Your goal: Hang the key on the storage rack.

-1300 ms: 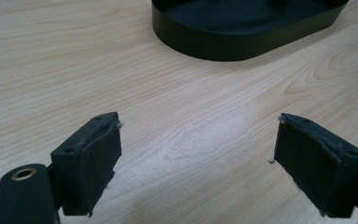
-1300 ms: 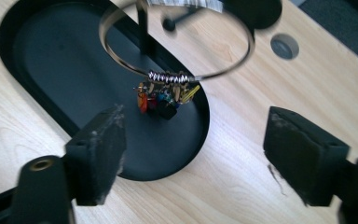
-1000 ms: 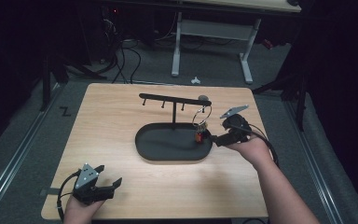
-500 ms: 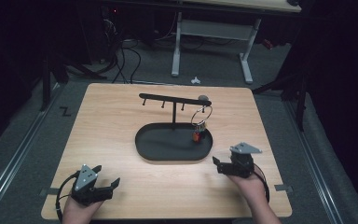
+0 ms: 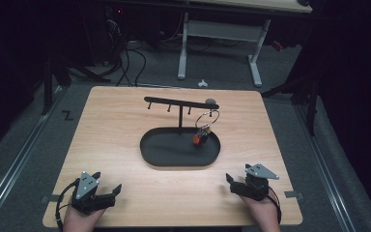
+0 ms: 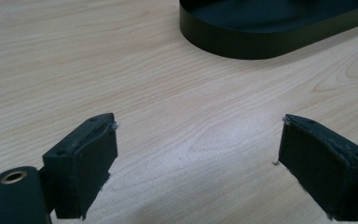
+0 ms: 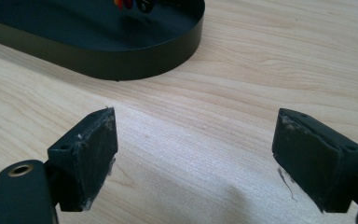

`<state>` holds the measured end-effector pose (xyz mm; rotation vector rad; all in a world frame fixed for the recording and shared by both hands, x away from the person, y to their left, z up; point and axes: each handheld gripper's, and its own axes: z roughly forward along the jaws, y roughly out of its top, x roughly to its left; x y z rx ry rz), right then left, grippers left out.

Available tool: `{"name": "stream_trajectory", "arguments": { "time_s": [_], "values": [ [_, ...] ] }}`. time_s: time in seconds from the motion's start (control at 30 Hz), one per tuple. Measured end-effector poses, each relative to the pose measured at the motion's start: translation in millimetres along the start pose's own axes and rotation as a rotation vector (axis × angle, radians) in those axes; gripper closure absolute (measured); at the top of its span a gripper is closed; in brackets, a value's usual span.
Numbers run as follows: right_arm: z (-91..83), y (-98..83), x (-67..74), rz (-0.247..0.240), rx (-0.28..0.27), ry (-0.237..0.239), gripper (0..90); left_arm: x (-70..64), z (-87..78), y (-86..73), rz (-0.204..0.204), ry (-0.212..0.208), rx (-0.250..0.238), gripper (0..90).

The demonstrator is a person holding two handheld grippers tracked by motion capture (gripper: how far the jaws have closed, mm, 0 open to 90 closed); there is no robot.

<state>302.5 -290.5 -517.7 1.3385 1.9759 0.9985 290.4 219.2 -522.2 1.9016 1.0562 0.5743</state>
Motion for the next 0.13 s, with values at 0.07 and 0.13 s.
{"name": "stream_trajectory", "arguments": {
  "time_s": [0.07, 0.13],
  "values": [
    [1.4, 0.2, 1.0, 0.005, -0.009, -0.011, 14.1, 1.0, -0.5, 0.7, -0.004, -0.006, -0.010, 12.5],
    [1.4, 0.4, 1.4, 0.008, -0.006, -0.017, 14.1, 1.9, -0.3, 1.5, -0.004, -0.012, -0.014, 12.5]
  ]
}}
